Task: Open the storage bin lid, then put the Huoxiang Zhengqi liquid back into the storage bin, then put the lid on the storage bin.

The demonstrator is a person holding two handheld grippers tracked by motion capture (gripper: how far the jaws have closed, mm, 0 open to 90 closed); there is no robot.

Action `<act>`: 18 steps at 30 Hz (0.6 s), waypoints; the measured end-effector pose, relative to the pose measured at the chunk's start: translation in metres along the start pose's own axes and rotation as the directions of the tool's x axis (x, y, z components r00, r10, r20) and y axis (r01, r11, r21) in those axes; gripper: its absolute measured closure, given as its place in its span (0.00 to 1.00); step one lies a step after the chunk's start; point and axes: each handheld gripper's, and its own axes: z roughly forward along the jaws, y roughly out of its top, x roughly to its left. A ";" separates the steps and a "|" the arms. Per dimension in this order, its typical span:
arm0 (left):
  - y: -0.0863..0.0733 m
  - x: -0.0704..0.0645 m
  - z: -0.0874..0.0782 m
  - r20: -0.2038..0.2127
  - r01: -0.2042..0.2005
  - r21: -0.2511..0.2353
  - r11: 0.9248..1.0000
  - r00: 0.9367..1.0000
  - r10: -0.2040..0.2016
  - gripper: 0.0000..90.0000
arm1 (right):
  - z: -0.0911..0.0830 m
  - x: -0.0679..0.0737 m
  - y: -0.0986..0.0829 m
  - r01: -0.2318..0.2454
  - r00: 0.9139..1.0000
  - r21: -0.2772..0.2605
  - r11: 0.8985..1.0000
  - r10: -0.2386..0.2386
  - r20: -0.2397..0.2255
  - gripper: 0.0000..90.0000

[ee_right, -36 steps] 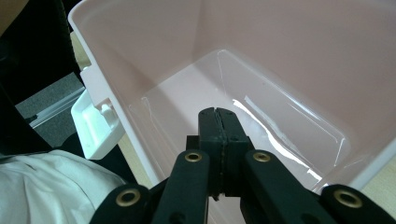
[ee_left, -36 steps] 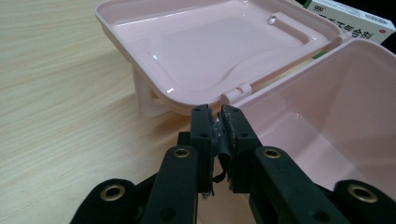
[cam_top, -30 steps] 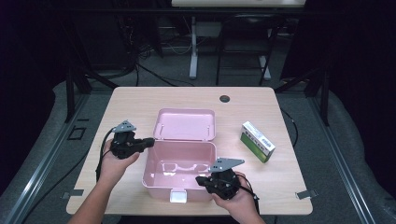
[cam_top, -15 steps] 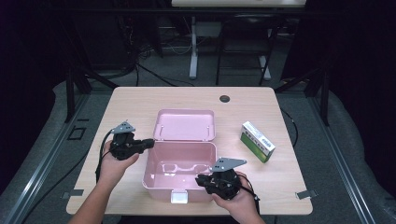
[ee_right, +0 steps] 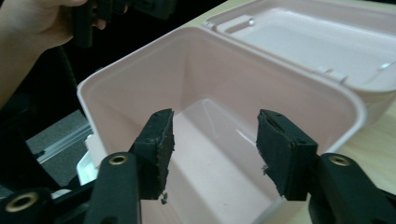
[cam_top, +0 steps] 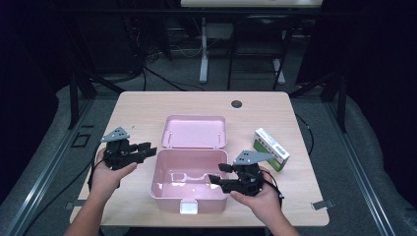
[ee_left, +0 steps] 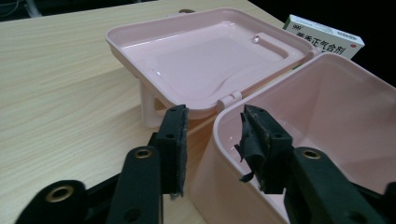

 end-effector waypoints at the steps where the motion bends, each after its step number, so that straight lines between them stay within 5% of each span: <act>1: 0.000 0.001 -0.001 -0.003 0.002 -0.004 1.000 1.000 -0.002 0.64 | -0.001 -0.001 0.002 0.004 1.000 0.003 1.000 -0.004 0.005 0.48; 5: 0.000 0.004 -0.005 -0.007 -0.019 0.003 1.000 1.000 0.019 0.57 | -0.006 -0.010 0.012 0.015 0.999 0.028 0.999 -0.017 0.051 0.45; 10: -0.002 0.008 -0.006 -0.006 -0.072 0.085 0.994 0.997 0.072 0.51 | -0.012 -0.019 0.020 0.023 0.993 0.068 0.997 -0.030 0.111 0.45; 18: 0.001 0.009 -0.014 -0.021 -0.061 0.074 0.995 0.998 0.062 0.50 | -0.018 -0.035 0.038 0.053 0.988 0.177 0.983 -0.077 0.130 0.46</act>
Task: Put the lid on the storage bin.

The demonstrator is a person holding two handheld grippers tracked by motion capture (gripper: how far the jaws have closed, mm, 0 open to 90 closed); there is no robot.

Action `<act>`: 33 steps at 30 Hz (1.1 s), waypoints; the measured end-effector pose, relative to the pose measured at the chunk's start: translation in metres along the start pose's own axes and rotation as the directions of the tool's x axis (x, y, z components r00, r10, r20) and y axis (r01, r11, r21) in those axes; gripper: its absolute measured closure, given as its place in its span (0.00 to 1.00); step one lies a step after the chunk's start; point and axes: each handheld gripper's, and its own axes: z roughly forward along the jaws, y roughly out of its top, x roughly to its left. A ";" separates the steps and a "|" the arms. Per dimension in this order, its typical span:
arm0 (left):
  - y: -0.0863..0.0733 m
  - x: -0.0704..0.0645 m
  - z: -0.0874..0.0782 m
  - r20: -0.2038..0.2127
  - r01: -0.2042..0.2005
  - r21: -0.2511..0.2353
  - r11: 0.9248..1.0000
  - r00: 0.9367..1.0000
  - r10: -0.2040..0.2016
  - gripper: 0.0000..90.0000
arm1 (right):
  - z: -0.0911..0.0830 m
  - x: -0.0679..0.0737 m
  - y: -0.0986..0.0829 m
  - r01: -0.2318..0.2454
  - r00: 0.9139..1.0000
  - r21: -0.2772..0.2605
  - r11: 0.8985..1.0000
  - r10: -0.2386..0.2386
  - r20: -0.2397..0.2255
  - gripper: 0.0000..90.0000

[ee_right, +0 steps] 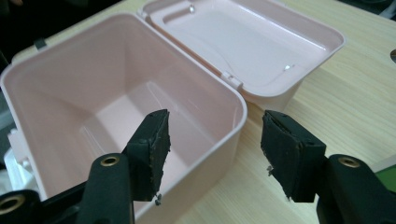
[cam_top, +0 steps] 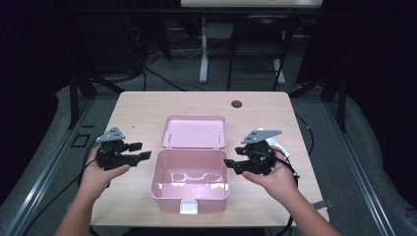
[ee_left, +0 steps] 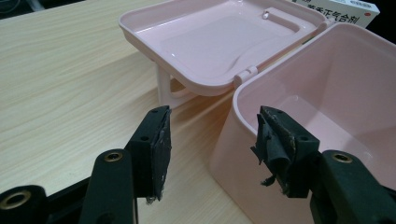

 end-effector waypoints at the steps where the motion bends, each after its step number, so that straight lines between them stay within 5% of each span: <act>1: 0.000 0.000 -0.001 -0.002 0.001 -0.002 1.000 1.000 -0.001 0.50 | 0.000 -0.002 0.001 0.007 1.000 0.014 1.000 -0.007 0.004 0.46; 15: 0.005 -0.006 -0.006 0.018 -0.001 -0.013 1.000 1.000 0.002 0.50 | -0.007 -0.048 0.019 -0.026 0.995 0.168 0.985 0.009 0.103 0.45; 23: 0.005 -0.006 -0.007 0.014 -0.003 -0.019 1.000 1.000 0.003 0.50 | -0.003 -0.059 0.024 -0.043 0.993 0.235 0.971 0.015 0.120 0.46; 27: 0.005 -0.005 -0.007 0.006 -0.005 -0.021 1.000 1.000 0.005 0.50 | 0.000 -0.065 0.027 0.008 0.991 0.317 0.948 -0.050 0.125 0.49; 33: 0.005 -0.005 -0.006 0.008 0.003 -0.010 1.000 1.000 -0.003 0.50 | 0.003 -0.076 0.032 -0.020 0.989 0.380 0.925 -0.038 0.144 0.47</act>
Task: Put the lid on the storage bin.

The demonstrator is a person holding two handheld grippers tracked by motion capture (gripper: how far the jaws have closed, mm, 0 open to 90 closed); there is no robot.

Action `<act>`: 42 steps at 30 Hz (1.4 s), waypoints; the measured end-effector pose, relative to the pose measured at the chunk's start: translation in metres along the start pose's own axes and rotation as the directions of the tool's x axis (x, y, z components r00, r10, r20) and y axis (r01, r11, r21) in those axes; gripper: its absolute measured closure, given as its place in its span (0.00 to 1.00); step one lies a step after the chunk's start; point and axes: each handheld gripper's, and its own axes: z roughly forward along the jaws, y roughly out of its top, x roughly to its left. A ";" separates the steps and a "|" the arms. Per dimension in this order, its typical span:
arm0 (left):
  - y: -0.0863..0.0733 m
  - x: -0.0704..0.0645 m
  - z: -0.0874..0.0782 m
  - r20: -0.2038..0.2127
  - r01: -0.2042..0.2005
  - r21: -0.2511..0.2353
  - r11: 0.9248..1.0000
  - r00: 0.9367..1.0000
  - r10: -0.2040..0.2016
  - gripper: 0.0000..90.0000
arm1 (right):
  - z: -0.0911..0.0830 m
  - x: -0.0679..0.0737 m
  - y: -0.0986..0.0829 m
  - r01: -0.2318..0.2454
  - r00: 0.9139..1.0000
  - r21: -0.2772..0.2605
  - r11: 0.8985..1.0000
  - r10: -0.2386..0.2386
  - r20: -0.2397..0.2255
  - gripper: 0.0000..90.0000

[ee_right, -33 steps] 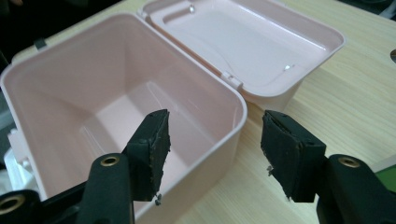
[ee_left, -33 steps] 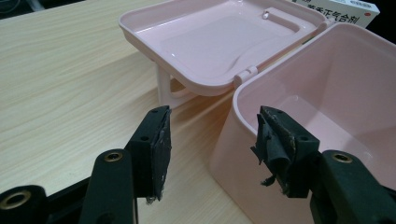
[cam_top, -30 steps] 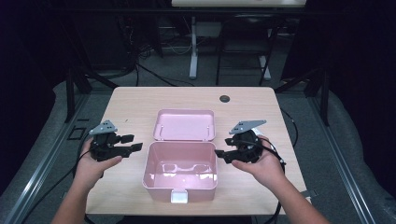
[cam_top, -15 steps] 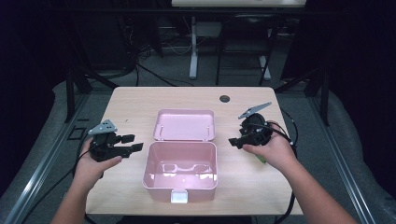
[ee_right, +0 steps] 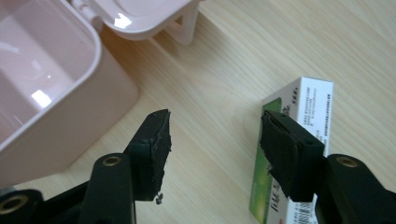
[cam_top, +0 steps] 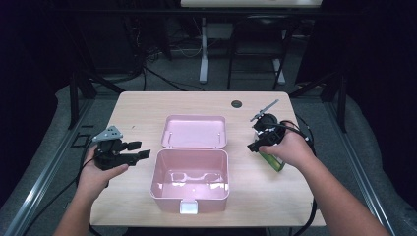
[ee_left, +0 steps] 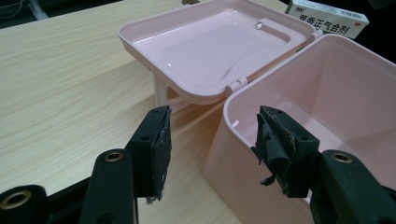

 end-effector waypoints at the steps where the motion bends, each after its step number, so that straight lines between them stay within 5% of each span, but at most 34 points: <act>1: 0.000 0.000 0.000 0.001 0.002 0.001 1.000 1.000 -0.002 0.50 | 0.000 -0.003 0.001 -0.007 1.000 0.006 1.000 0.007 -0.002 0.47; 15: 0.000 0.002 -0.005 -0.020 0.017 -0.016 1.000 1.000 -0.017 0.50 | 0.013 -0.029 0.007 -0.065 0.998 0.118 0.991 0.061 0.032 0.50; 25: 0.000 0.003 -0.004 -0.012 0.025 -0.017 1.000 1.000 -0.025 0.50 | 0.032 -0.047 0.009 -0.137 0.990 0.228 0.964 0.124 0.070 0.50; 34: -0.001 0.002 -0.003 -0.011 0.024 -0.011 1.000 1.000 -0.024 0.50 | 0.048 -0.061 0.004 -0.163 0.982 0.258 0.952 0.131 0.137 0.53; 42: -0.001 0.003 -0.002 -0.012 0.025 -0.016 1.000 1.000 -0.025 0.50 | 0.056 -0.067 0.005 -0.169 0.982 0.276 0.946 0.139 0.125 0.59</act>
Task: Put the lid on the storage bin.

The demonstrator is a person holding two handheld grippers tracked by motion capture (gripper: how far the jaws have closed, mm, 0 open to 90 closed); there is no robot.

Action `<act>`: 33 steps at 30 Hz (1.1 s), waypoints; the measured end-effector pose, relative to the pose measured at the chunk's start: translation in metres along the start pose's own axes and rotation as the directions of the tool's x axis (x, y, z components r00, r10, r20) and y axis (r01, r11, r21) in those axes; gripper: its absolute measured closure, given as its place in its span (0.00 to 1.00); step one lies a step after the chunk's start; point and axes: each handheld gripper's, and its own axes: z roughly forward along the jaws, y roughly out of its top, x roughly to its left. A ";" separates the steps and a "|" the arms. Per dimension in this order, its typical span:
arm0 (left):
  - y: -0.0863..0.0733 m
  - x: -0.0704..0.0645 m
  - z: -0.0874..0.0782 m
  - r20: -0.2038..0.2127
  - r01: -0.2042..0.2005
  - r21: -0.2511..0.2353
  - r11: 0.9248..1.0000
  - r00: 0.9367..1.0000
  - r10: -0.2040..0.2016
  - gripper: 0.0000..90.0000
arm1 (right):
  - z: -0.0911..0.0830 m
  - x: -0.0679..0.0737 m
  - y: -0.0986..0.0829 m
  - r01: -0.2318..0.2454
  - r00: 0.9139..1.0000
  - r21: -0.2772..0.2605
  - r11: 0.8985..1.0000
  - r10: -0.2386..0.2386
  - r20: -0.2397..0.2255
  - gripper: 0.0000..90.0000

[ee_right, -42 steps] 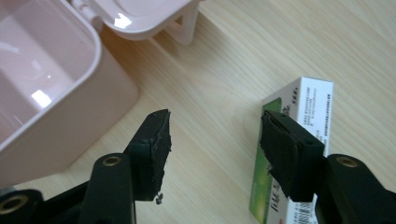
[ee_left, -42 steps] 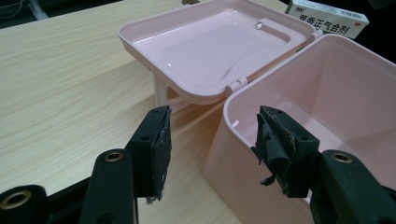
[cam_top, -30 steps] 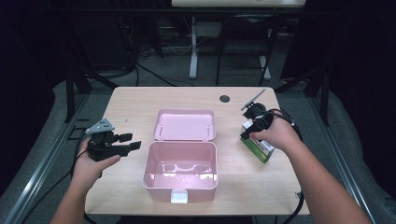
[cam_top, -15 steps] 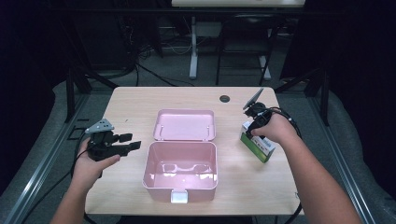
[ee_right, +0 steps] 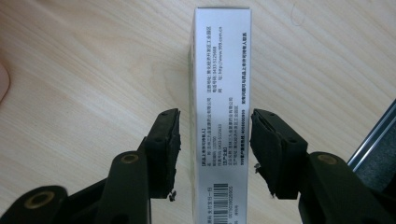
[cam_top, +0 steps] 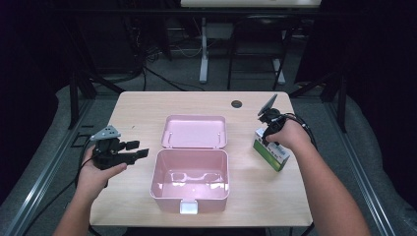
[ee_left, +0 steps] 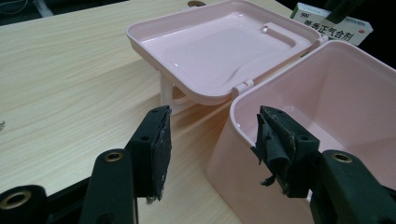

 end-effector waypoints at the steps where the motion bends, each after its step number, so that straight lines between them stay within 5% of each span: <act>1: 0.000 0.000 0.000 -0.001 0.002 0.000 1.000 1.000 -0.002 0.50 | 0.001 0.000 0.000 0.002 1.000 0.009 1.000 -0.002 0.002 0.60; 15: 0.000 0.003 -0.003 -0.008 0.007 -0.004 1.000 1.000 -0.007 0.50 | 0.007 -0.007 -0.007 -0.045 0.997 0.044 0.998 0.048 -0.054 0.68; 25: 0.000 0.004 -0.004 -0.008 0.012 -0.007 1.000 1.000 -0.012 0.50 | 0.004 0.006 -0.013 0.021 0.996 0.089 0.996 -0.013 -0.087 0.68; 33: -0.001 0.005 -0.005 -0.011 0.012 -0.009 1.000 1.000 -0.012 0.50 | 0.007 0.004 -0.011 0.011 0.994 0.108 0.994 0.001 -0.106 0.66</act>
